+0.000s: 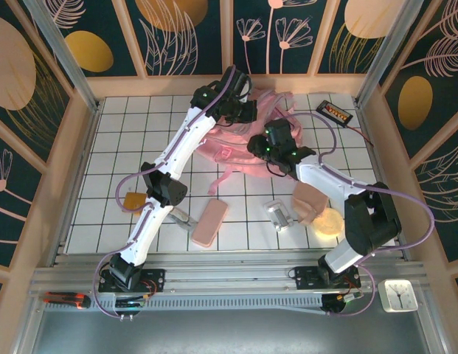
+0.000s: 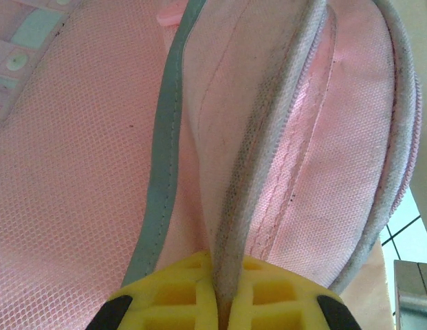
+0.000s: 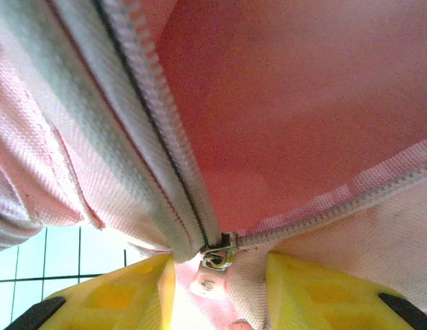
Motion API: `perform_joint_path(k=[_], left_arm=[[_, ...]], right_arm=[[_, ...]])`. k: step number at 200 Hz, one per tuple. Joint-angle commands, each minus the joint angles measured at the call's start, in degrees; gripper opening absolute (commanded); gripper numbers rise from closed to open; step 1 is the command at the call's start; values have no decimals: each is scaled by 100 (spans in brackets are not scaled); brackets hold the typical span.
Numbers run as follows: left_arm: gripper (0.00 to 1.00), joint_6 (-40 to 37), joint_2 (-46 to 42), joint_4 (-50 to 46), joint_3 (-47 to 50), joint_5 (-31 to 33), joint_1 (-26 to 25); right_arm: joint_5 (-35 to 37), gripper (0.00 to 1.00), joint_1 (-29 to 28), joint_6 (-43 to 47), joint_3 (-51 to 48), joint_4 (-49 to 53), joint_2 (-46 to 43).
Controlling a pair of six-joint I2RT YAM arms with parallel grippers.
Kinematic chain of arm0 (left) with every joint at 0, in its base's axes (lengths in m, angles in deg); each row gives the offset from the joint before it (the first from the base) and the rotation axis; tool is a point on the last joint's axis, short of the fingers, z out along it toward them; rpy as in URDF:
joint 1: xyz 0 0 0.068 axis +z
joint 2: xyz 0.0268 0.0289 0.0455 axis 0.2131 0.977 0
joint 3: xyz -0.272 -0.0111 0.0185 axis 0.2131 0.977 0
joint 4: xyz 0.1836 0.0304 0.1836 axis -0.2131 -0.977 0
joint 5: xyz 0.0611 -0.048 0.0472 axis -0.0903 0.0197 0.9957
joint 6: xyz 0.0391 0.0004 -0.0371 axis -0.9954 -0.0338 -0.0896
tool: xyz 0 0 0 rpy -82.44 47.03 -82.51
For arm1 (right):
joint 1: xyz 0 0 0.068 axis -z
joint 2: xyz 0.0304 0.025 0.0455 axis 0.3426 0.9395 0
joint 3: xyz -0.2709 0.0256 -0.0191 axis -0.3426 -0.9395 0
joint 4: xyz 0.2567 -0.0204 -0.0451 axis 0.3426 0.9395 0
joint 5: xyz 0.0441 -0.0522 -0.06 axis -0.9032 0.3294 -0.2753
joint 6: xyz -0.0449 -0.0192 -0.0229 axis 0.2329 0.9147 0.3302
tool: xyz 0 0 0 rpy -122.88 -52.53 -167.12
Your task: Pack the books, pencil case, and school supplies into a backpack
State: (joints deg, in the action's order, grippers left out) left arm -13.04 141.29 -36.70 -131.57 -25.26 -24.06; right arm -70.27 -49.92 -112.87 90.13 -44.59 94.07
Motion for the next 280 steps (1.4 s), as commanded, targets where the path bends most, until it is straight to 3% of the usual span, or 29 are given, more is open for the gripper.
perform_joint_path(k=[1, 27, 42, 61, 81, 107, 142, 158, 177, 221, 252, 269, 280], left_arm=[[0, 186, -267, 578, -386, -362, -62], [0, -114, -297, 366, -384, -254, -51], [0, -481, -341, 18, -385, 71, -47], [0, -934, -388, -509, -382, 548, -44], [0, -990, -399, -701, -388, 558, 49], [0, -1012, -355, -819, -341, 716, 92], [0, -1044, -442, -1112, 95, 1094, 111], [0, -1046, -590, -1170, 366, 1142, 106], [0, -1052, -855, -1228, 738, 1284, 110], [0, -1087, -1485, -1121, 1799, 1535, 106], [0, -1118, -1441, -983, 1864, 1410, 107], [0, -1156, -1309, -930, 1683, 1331, 113], [0, -1148, -1246, -915, 1553, 1280, 115]], right_arm=[[-221, 39, -17, 535, -269, -111, 86], [-1392, 42, 154, 671, -378, -577, -4], [-1721, 46, 278, 569, -370, -442, -321], [-1211, 51, 486, 324, -131, 706, -830], [-498, 57, 841, 191, 304, 2497, -1140], [-211, 65, 1764, 146, -55, 3813, -1652], [-1164, 81, 3554, 323, -1524, 3327, -2323], [-1584, 82, 3773, 557, -1842, 2838, -1946], [-1588, 83, 3776, 910, -1733, 2686, -1329], [-1521, 79, 3865, 1353, -1557, 2339, -503], [-1581, 77, 3853, 1402, -1516, 2208, -256], [-1672, 62, 3854, 1503, -1556, 1980, -288], [-1786, 41, 3851, 1490, -1536, 1837, -326]])
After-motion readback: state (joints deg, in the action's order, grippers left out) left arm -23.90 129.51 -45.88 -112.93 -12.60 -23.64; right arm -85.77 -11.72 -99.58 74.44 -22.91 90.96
